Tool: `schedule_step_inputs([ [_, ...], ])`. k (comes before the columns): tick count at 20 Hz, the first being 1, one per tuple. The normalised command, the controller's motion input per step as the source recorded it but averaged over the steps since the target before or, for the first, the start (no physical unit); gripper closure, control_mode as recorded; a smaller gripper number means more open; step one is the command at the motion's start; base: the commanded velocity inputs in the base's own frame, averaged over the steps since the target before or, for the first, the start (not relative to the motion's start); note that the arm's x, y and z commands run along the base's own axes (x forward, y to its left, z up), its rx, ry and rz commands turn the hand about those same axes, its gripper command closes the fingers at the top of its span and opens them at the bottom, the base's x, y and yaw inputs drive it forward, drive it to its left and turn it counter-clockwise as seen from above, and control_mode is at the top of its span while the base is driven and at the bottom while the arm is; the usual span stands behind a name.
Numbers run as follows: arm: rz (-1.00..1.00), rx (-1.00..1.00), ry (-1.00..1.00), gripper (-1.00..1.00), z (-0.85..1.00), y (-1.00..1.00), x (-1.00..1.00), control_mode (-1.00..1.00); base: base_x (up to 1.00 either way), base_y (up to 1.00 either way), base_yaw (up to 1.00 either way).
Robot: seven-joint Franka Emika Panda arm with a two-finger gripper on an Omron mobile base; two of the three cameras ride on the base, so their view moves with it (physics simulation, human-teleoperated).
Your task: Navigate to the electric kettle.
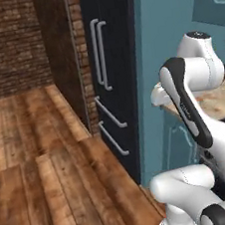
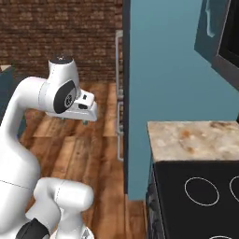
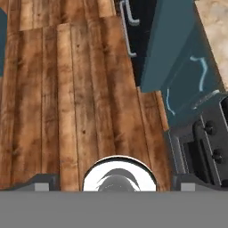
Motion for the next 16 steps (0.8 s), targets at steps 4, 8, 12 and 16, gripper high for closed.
schedule_step_inputs([
  [4,0.00,0.00,0.00,-1.00,0.00,0.00,0.00,1.00,0.00,0.00,1.00],
  [8,0.00,0.00,0.00,-1.00,0.00,0.00,0.00,1.00,0.00,0.00,1.00],
  [12,0.00,0.00,0.00,-1.00,0.00,0.00,0.00,1.00,0.00,0.00,1.00],
  [16,0.00,0.00,0.00,-1.00,0.00,0.00,0.00,1.00,0.00,0.00,1.00],
])
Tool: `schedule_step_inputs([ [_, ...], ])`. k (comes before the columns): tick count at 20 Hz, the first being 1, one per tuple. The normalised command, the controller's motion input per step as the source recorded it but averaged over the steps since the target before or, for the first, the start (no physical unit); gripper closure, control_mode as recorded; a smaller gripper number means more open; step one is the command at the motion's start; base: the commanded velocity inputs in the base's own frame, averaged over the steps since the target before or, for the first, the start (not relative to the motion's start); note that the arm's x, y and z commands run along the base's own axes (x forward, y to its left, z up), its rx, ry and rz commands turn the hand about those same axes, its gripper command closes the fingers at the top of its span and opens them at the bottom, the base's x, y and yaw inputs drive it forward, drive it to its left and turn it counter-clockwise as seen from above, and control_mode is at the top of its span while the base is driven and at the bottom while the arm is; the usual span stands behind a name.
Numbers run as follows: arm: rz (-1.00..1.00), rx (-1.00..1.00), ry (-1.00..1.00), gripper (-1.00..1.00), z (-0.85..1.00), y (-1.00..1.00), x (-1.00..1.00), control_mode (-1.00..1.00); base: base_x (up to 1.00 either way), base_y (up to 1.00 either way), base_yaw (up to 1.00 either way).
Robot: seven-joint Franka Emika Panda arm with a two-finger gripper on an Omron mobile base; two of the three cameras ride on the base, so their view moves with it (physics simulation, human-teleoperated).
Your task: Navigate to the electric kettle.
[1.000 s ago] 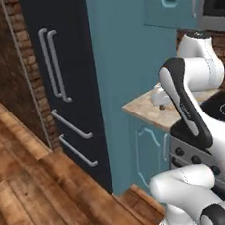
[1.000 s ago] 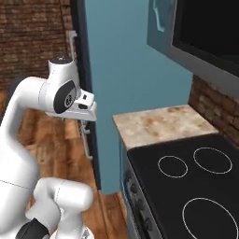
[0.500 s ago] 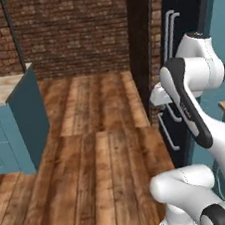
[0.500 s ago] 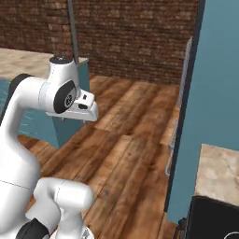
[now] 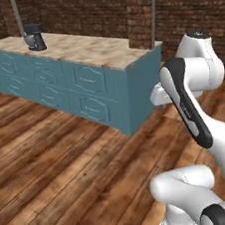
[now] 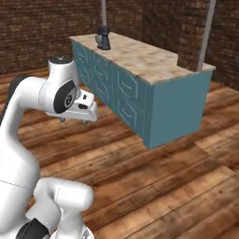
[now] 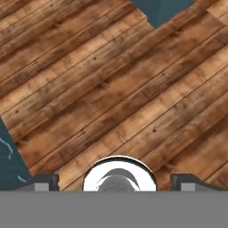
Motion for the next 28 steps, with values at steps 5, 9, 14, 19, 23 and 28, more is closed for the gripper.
schedule_step_inputs([
  [5,0.00,0.00,0.00,-1.00,0.00,0.00,0.00,1.00,0.00,0.03,0.97],
  [9,0.00,0.00,0.00,-1.00,0.00,0.00,0.00,1.00,0.04,0.03,0.94],
  [14,0.00,0.00,0.00,-1.00,0.00,0.00,0.00,1.00,0.59,-0.19,0.35],
  [19,0.00,0.00,0.00,-1.00,0.00,0.00,0.00,1.00,1.00,-0.19,0.08],
  [23,0.00,0.00,0.00,-1.00,0.00,0.00,0.00,1.00,1.00,-0.20,0.08],
  [28,0.00,0.00,0.00,-1.00,0.00,0.00,0.00,1.00,1.00,-0.30,0.09],
])
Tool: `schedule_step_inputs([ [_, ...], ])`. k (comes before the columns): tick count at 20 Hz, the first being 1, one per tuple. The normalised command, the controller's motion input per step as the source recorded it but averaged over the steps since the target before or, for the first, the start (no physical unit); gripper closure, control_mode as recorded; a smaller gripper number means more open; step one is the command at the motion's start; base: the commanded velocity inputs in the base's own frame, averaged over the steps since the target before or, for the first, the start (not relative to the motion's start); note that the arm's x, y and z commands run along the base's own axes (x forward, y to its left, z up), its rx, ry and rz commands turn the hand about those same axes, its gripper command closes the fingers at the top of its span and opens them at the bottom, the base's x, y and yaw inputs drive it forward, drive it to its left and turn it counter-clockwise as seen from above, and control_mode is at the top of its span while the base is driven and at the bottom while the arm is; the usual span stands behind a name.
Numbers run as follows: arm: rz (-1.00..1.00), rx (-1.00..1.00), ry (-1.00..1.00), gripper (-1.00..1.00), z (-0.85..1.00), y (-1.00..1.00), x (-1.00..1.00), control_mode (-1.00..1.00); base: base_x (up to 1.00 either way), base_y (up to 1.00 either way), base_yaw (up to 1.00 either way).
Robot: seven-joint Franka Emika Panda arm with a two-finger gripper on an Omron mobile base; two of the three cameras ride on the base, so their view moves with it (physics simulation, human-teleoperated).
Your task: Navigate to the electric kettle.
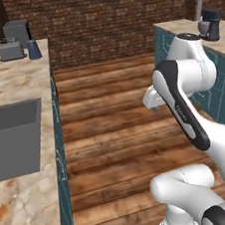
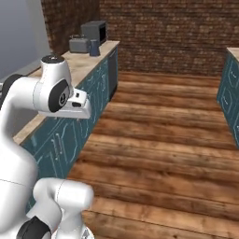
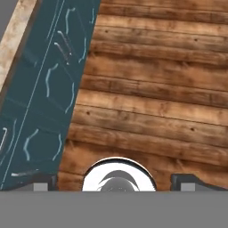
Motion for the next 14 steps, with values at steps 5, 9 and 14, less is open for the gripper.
schedule_step_inputs([
  [5,0.00,0.00,0.00,-1.00,0.00,0.00,0.00,1.00,1.00,-0.43,0.11],
  [9,0.00,0.00,0.00,-1.00,0.00,0.00,0.00,1.00,1.00,-0.54,0.11],
  [14,0.00,0.00,0.00,-1.00,0.00,0.00,0.00,1.00,1.00,-0.52,0.10],
])
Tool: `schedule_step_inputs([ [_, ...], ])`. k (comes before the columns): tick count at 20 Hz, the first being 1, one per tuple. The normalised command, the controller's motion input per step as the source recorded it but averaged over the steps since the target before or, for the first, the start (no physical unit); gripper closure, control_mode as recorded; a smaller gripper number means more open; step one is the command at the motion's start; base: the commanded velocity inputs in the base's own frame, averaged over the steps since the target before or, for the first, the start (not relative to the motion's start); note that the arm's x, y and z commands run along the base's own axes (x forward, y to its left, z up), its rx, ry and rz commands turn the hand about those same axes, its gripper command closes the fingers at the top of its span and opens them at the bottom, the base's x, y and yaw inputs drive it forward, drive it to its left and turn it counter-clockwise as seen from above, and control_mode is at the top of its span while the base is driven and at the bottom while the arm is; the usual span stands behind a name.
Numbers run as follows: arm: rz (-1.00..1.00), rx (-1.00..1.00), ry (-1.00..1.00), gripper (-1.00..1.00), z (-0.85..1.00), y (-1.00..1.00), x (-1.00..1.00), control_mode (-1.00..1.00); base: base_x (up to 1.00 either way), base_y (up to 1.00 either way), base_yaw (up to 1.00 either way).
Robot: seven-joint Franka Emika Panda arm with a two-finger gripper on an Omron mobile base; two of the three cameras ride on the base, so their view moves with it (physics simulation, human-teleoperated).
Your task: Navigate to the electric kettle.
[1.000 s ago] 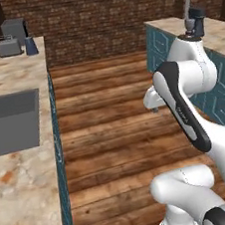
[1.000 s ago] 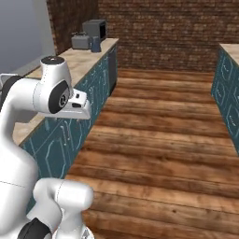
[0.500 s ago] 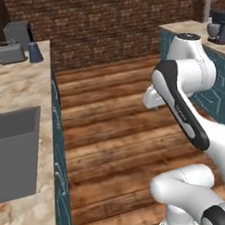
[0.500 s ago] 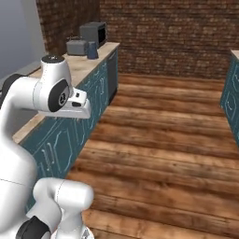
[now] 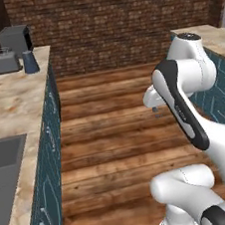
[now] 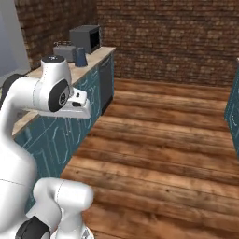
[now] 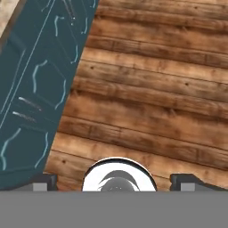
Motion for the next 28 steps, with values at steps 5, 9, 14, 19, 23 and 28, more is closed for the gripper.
schedule_step_inputs([
  [5,0.00,0.00,0.00,-1.00,0.00,0.00,0.00,1.00,1.00,-0.43,0.08],
  [9,0.00,0.00,0.00,-1.00,0.00,0.00,0.00,1.00,1.00,-0.34,0.06],
  [14,0.00,0.00,0.00,-1.00,0.00,0.00,0.00,1.00,1.00,-0.31,0.06],
  [19,0.00,0.00,0.00,-1.00,0.00,0.00,0.00,1.00,1.00,-0.28,0.07],
  [23,0.00,0.00,0.00,-1.00,0.00,0.00,0.00,1.00,1.00,-0.30,0.07],
  [28,0.00,0.00,0.00,-1.00,0.00,0.00,0.00,1.00,1.00,-0.32,0.07],
])
